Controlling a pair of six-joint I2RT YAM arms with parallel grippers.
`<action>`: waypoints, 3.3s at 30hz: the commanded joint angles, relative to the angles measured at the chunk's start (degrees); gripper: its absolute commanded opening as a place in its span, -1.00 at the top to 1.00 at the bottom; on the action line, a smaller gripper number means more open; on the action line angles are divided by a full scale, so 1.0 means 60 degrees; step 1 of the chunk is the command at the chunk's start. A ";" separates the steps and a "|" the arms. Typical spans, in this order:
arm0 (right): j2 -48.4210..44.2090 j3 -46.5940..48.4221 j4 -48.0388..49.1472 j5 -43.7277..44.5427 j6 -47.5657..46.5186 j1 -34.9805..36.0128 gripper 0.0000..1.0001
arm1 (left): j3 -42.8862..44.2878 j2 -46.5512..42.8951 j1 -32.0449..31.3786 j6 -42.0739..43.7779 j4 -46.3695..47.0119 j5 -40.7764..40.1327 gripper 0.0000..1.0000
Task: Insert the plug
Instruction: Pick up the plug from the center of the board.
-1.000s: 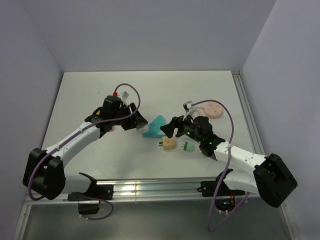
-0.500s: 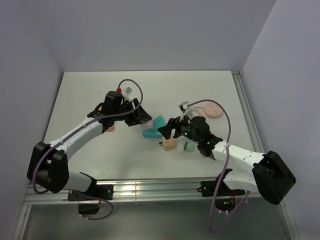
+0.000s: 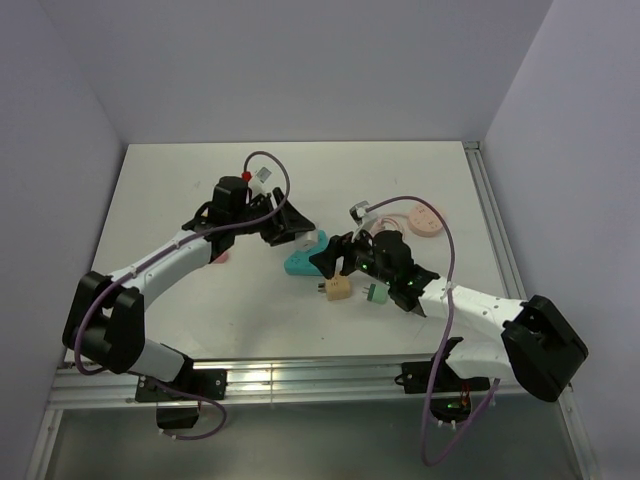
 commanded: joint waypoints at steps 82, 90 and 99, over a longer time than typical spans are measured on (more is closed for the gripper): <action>0.0784 0.6911 -1.0341 0.5113 0.6432 0.0656 1.00 | -0.3921 -0.4988 -0.3472 0.4938 0.3822 -0.7384 -0.99; 0.0185 0.6869 -1.0651 0.4468 0.7679 0.0627 1.00 | -0.4246 -0.4872 -0.4515 0.6759 0.4547 -0.8438 -0.95; 0.0111 0.6650 -1.1514 0.5009 0.7035 0.0554 1.00 | -0.3470 -0.4667 -0.4311 0.6600 0.3260 -0.9597 -0.99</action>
